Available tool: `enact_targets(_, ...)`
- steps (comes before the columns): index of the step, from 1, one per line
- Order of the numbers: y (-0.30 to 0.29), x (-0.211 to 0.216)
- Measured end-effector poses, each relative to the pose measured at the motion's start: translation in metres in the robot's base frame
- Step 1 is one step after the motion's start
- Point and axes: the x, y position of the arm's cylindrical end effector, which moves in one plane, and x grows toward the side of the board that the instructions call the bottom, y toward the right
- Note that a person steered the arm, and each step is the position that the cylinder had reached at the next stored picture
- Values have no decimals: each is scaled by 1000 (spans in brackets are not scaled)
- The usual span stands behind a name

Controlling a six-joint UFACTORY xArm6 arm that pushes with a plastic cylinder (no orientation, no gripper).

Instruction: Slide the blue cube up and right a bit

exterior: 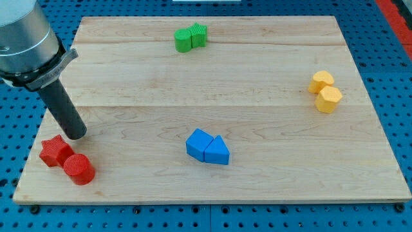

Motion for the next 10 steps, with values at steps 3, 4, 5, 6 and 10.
enact_targets(3,174,-72)
enact_targets(4,259,-67)
enact_targets(5,322,-34)
enact_targets(6,389,17)
enact_targets(10,184,19)
